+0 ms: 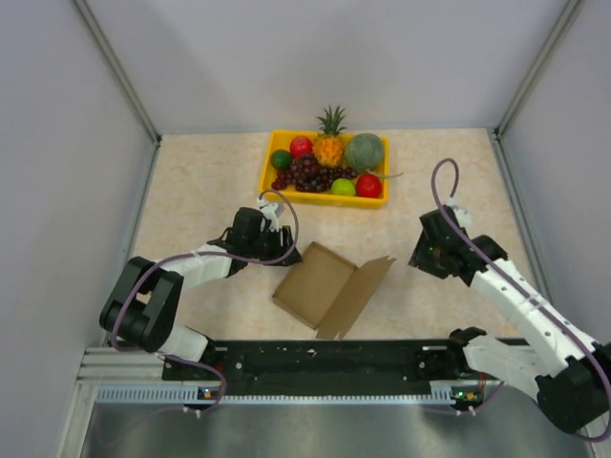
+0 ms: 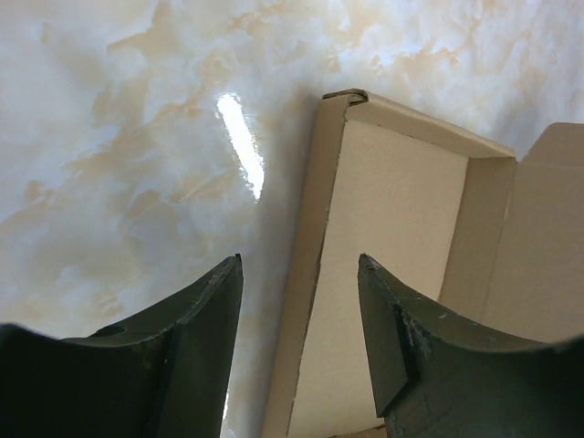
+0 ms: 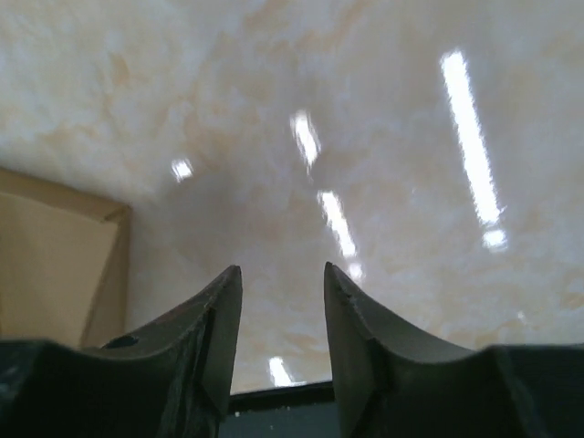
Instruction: Fold the paper box
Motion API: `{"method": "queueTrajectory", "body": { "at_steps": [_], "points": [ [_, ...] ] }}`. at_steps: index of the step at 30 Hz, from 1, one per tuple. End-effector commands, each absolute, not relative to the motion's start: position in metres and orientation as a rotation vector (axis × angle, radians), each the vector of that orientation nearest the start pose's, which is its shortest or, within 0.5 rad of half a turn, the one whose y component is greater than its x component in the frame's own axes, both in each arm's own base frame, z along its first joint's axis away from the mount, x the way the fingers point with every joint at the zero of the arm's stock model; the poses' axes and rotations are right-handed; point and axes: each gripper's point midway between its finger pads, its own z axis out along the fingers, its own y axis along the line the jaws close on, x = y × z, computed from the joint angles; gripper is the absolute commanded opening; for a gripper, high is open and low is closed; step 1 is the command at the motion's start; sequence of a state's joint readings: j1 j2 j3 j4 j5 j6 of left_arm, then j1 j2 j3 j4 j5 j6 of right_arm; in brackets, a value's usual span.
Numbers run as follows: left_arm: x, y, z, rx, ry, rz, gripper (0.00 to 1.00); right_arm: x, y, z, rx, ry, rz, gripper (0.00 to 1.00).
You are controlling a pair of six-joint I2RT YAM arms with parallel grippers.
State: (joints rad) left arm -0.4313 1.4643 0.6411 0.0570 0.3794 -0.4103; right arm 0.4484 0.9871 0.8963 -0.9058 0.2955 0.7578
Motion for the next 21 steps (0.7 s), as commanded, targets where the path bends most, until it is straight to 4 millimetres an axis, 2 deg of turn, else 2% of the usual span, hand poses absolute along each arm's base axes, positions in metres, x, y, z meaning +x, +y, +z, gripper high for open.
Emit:
{"method": "queueTrajectory", "body": {
  "at_steps": [1, 3, 4, 6, 7, 9, 10, 11, 12, 13, 14, 18, 21],
  "points": [
    [0.269, -0.235, 0.057, 0.264, 2.370, -1.021, 0.59, 0.201, 0.137, 0.083, 0.575, 2.601, 0.391, 0.40],
    [0.263, -0.240, 0.060, 0.241, 2.359, -1.094, 0.59, 0.199, 0.162, 0.071, 0.558, 2.596, 0.497, 0.38],
    [0.259, -0.241, 0.059, 0.238, 2.350, -1.122, 0.59, 0.210, 0.181, 0.072, 0.539, 2.566, 0.588, 0.37],
    [0.252, -0.243, 0.062, 0.212, 2.347, -1.173, 0.59, 0.213, 0.208, 0.079, 0.513, 2.552, 0.695, 0.36],
    [0.248, -0.243, 0.060, 0.207, 2.333, -1.193, 0.61, 0.221, 0.221, 0.080, 0.507, 2.533, 0.744, 0.36],
    [0.242, -0.246, 0.064, 0.181, 2.318, -1.249, 0.61, 0.227, 0.239, 0.085, 0.533, 2.524, 0.828, 0.36],
    [0.234, -0.244, 0.058, 0.155, 2.329, -1.265, 0.61, 0.230, 0.247, 0.088, 0.536, 2.520, 0.870, 0.36],
    [0.234, -0.249, 0.068, 0.131, 2.279, -1.325, 0.61, 0.237, 0.256, 0.085, 0.525, 2.514, 0.900, 0.36],
    [0.232, -0.249, 0.069, 0.112, 2.264, -1.351, 0.61, 0.245, 0.265, 0.093, 0.510, 2.503, 0.924, 0.36],
    [0.223, -0.247, 0.062, 0.078, 2.279, -1.368, 0.61, 0.252, 0.268, 0.095, 0.497, 2.499, 0.916, 0.37],
    [0.223, -0.251, 0.070, 0.056, 2.238, -1.409, 0.61, 0.262, 0.273, 0.094, 0.456, 2.510, 0.889, 0.37],
    [0.205, -0.258, 0.074, 0.030, 2.207, -1.461, 0.64, 0.289, 0.273, 0.093, 0.380, 2.513, 0.873, 0.39],
    [0.189, -0.272, 0.084, 0.087, 2.183, -1.493, 0.66, 0.310, 0.275, 0.102, 0.202, 2.467, 0.950, 0.41]
  ]
}}
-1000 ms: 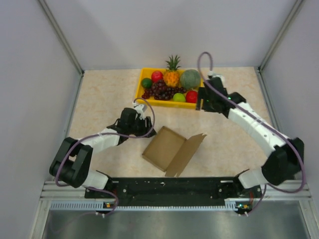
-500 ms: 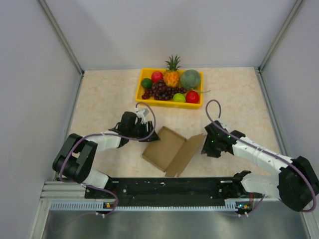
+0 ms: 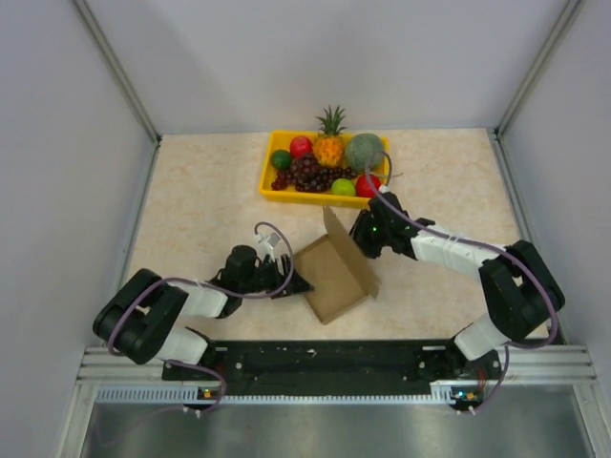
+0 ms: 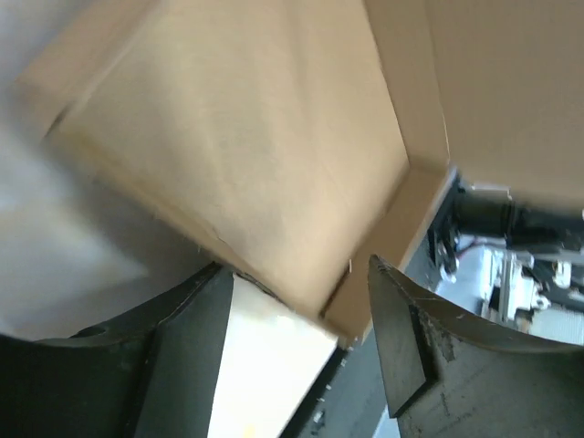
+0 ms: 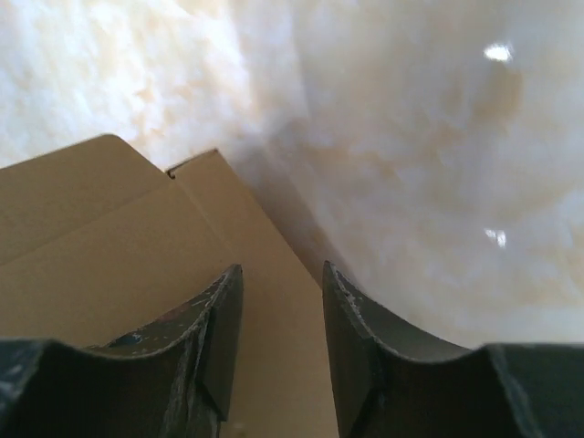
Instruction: Fold the paper box
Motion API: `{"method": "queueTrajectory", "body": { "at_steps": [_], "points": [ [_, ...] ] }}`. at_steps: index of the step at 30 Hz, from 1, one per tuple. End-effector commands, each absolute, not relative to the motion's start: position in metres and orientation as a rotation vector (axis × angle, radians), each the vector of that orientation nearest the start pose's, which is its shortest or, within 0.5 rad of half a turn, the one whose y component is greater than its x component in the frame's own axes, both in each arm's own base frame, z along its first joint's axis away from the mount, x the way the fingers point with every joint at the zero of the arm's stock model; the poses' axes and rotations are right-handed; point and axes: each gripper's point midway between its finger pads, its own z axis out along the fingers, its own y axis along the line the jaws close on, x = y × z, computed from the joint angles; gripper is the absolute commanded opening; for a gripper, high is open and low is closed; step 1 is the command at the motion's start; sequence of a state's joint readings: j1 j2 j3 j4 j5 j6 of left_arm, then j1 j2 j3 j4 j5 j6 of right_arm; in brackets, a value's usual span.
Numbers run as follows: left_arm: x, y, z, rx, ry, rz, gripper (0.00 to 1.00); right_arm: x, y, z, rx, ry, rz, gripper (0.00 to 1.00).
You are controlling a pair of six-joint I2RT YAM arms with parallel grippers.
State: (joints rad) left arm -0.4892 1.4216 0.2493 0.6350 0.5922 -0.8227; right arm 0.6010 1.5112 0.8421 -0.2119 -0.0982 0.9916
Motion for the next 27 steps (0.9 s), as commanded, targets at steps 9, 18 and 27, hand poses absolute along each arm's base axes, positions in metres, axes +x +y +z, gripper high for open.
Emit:
{"method": "queueTrajectory", "body": {
  "at_steps": [9, 18, 27],
  "points": [
    [0.201, -0.236, 0.111, 0.048, 2.114, -1.214, 0.70, 0.332, 0.202, 0.103, -0.119, 2.587, 0.619, 0.47],
    [0.257, -0.211, 0.193, 0.225, 1.985, -1.003, 0.81, 0.292, 0.177, 0.145, -0.120, 2.502, 0.584, 0.58],
    [0.335, -0.255, 0.245, 0.547, 1.711, -1.043, 0.82, 0.261, 0.160, 0.169, -0.209, 2.352, 0.613, 0.72]
  ]
}}
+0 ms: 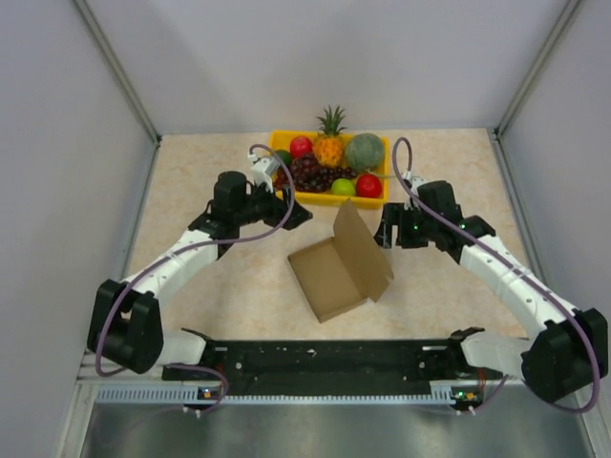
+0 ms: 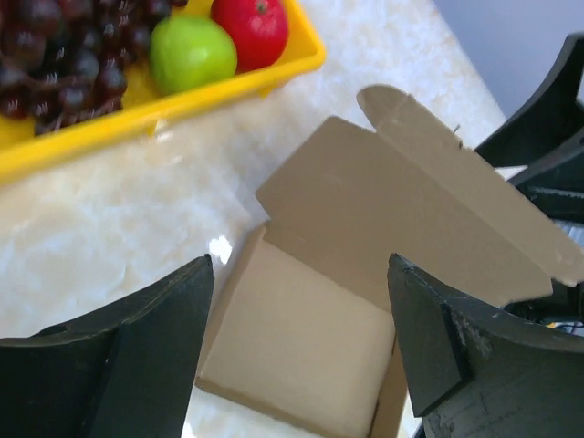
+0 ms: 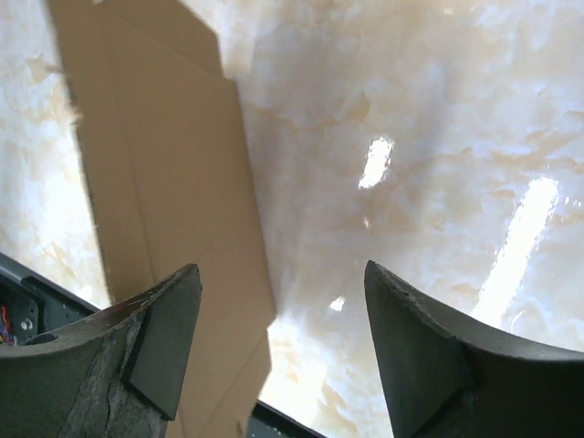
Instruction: Fold the paper box
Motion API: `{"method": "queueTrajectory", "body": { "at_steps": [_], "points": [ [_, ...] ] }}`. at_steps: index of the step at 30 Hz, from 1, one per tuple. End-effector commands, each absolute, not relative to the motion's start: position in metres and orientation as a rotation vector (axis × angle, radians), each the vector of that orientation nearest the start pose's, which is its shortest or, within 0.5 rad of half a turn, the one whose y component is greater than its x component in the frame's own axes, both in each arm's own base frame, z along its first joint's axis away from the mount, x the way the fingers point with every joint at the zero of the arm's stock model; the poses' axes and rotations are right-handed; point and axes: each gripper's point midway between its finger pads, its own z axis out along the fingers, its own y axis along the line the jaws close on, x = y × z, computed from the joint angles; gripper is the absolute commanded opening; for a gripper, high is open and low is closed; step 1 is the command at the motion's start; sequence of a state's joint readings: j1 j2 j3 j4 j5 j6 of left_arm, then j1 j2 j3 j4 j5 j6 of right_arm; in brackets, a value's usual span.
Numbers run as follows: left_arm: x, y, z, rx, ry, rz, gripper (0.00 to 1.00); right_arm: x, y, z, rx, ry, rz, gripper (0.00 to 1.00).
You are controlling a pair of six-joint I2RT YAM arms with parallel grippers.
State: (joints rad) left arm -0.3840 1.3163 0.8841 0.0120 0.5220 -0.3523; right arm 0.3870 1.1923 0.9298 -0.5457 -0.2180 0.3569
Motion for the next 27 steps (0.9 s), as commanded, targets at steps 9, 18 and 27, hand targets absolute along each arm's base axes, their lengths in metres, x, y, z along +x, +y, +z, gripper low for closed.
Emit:
{"method": "queueTrajectory", "body": {
  "at_steps": [9, 18, 27],
  "points": [
    [0.352, -0.266, 0.183, 0.691, 1.952, -1.137, 0.75, 0.228, 0.136, 0.178, 0.068, 2.290, 0.710, 0.79],
    [0.391, -0.262, 0.117, 0.460, 2.193, -0.940, 0.39, 0.139, 0.133, 0.080, 0.706, 2.613, 0.756, 0.27],
    [0.392, -0.269, 0.062, 0.436, 2.366, -0.746, 0.22, 0.105, 0.217, 0.032, 0.828, 2.627, 1.011, 0.11]
  ]
}}
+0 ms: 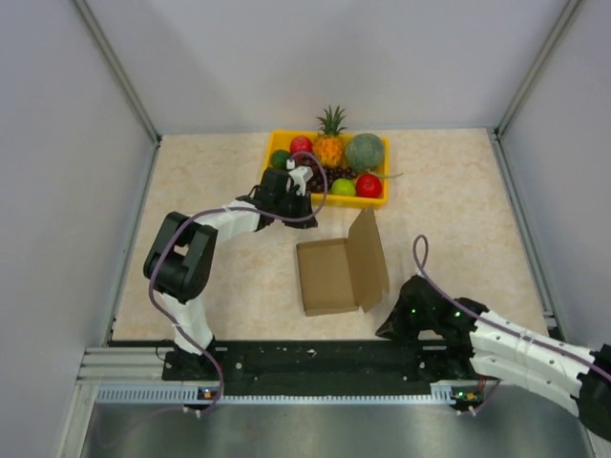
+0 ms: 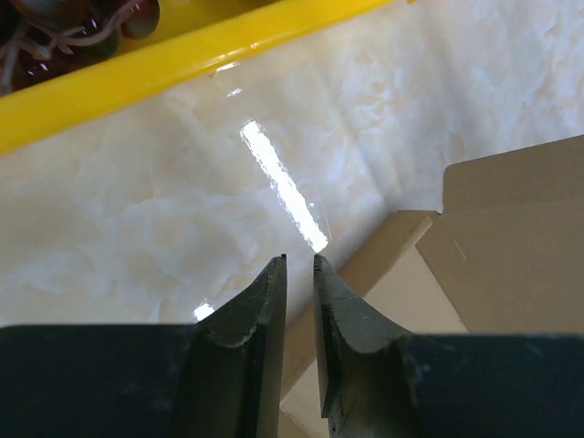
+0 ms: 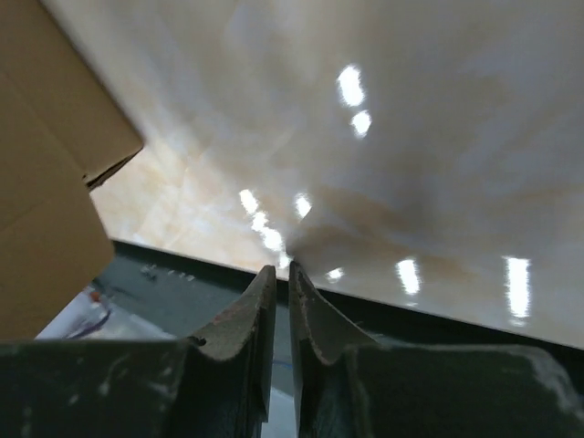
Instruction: Fold the paper box
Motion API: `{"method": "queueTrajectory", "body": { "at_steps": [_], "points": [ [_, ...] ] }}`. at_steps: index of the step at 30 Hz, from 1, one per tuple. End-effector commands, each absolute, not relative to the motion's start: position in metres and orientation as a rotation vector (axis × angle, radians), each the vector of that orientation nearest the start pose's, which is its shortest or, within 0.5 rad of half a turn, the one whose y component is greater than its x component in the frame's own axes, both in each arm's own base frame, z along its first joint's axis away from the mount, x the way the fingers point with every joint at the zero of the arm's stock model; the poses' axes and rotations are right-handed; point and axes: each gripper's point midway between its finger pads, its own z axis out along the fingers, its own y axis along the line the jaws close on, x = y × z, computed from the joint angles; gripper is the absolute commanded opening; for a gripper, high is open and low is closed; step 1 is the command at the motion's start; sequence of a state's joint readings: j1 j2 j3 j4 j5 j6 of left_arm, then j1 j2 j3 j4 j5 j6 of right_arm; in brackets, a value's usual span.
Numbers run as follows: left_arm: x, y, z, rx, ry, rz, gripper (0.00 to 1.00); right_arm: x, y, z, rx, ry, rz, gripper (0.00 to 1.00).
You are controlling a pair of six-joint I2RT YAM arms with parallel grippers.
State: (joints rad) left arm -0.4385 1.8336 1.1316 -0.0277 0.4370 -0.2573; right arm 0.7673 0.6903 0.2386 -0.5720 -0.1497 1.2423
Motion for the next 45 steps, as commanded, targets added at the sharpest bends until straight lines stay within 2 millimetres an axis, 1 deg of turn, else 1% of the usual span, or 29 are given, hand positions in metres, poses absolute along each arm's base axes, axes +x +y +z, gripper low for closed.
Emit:
{"method": "queueTrajectory", "body": {
  "at_steps": [1, 2, 4, 7, 8, 9, 11, 12, 14, 15, 18, 19, 21, 22, 24, 25, 27, 28, 30, 31, 32, 34, 36, 38, 39, 40, 41, 43, 45],
  "points": [
    [0.389, -0.267, 0.056, 0.435, 2.398, -0.733, 0.22, 0.109, 0.226, 0.033, 0.903, 2.582, 1.069, 0.10],
    [0.389, -0.267, 0.053, 0.439, 2.406, -0.732, 0.22, 0.105, 0.234, 0.033, 0.893, 2.564, 1.105, 0.09],
    [0.384, -0.263, 0.039, 0.435, 2.455, -0.707, 0.22, 0.117, 0.244, 0.035, 0.967, 2.482, 1.172, 0.02],
    [0.376, -0.260, 0.035, 0.422, 2.483, -0.707, 0.20, 0.126, 0.251, 0.034, 1.023, 2.442, 1.172, 0.00],
    [0.368, -0.258, 0.029, 0.415, 2.495, -0.716, 0.19, 0.131, 0.258, 0.040, 1.029, 2.409, 1.225, 0.00],
    [0.366, -0.256, 0.035, 0.394, 2.483, -0.724, 0.19, 0.134, 0.261, 0.043, 1.042, 2.388, 1.247, 0.00],
    [0.352, -0.252, 0.027, 0.373, 2.490, -0.738, 0.18, 0.140, 0.259, 0.039, 1.118, 2.345, 1.252, 0.00],
    [0.347, -0.252, 0.033, 0.353, 2.483, -0.760, 0.18, 0.149, 0.254, 0.038, 1.144, 2.290, 1.230, 0.00],
    [0.326, -0.246, 0.022, 0.325, 2.512, -0.792, 0.18, 0.160, 0.239, 0.026, 1.158, 2.270, 1.150, 0.00],
    [0.327, -0.251, 0.033, 0.306, 2.457, -0.841, 0.18, 0.164, 0.238, 0.027, 1.144, 2.263, 1.159, 0.00],
    [0.304, -0.250, 0.031, 0.269, 2.446, -0.917, 0.18, 0.183, 0.231, 0.030, 1.058, 2.240, 1.094, 0.00],
    [0.290, -0.245, 0.021, 0.254, 2.470, -0.932, 0.18, 0.190, 0.225, 0.029, 0.988, 2.248, 1.028, 0.00],
    [0.280, -0.245, 0.026, 0.226, 2.447, -0.975, 0.18, 0.199, 0.218, 0.028, 0.906, 2.256, 0.954, 0.01],
    [0.271, -0.241, 0.021, 0.215, 2.449, -0.979, 0.18, 0.207, 0.220, 0.035, 0.814, 2.268, 0.916, 0.01],
    [0.263, -0.242, 0.026, 0.192, 2.425, -1.006, 0.19, 0.221, 0.214, 0.039, 0.736, 2.253, 0.861, 0.03],
    [0.256, -0.241, 0.025, 0.187, 2.408, -1.024, 0.19, 0.230, 0.217, 0.043, 0.625, 2.261, 0.811, 0.04],
    [0.251, -0.242, 0.030, 0.146, 2.389, -1.050, 0.19, 0.248, 0.221, 0.054, 0.551, 2.258, 0.770, 0.05],
    [0.245, -0.238, 0.026, 0.127, 2.399, -1.045, 0.21, 0.248, 0.215, 0.045, 0.472, 2.301, 0.691, 0.05],
    [0.248, -0.227, 0.033, 0.093, 2.366, -0.980, 0.25, 0.258, 0.210, 0.052, 0.417, 2.306, 0.627, 0.06],
    [0.246, -0.220, 0.032, 0.080, 2.368, -0.950, 0.30, 0.254, 0.201, 0.045, 0.335, 2.352, 0.545, 0.08],
    [0.245, -0.213, 0.041, 0.083, 2.349, -0.919, 0.34, 0.251, 0.192, 0.042, 0.283, 2.380, 0.481, 0.10],
    [0.247, -0.203, 0.051, 0.084, 2.326, -0.888, 0.42, 0.254, 0.178, 0.052, 0.115, 2.384, 0.356, 0.12],
    [0.249, -0.188, 0.069, 0.062, 2.288, -0.818, 0.55, 0.251, 0.169, 0.069, 0.013, 2.379, 0.307, 0.18],
    [0.258, -0.182, 0.103, 0.050, 2.199, -0.803, 0.70, 0.239, 0.162, 0.083, -0.114, 2.422, 0.300, 0.25],
    [0.260, -0.177, 0.111, 0.040, 2.187, -0.794, 0.73, 0.243, 0.167, 0.102, -0.141, 2.400, 0.342, 0.31],
    [0.270, -0.178, 0.133, 0.048, 2.128, -0.797, 0.75, 0.248, 0.161, 0.111, -0.143, 2.386, 0.356, 0.36],
    [0.273, -0.178, 0.143, 0.078, 2.097, -0.793, 0.76, 0.244, 0.170, 0.119, -0.174, 2.388, 0.448, 0.40],
    [0.273, -0.188, 0.150, 0.137, 2.073, -0.862, 0.77, 0.246, 0.178, 0.127, -0.234, 2.351, 0.527, 0.43],
    [0.277, -0.191, 0.143, 0.146, 2.107, -0.885, 0.73, 0.247, 0.178, 0.128, -0.224, 2.382, 0.521, 0.44]
  ]
}}
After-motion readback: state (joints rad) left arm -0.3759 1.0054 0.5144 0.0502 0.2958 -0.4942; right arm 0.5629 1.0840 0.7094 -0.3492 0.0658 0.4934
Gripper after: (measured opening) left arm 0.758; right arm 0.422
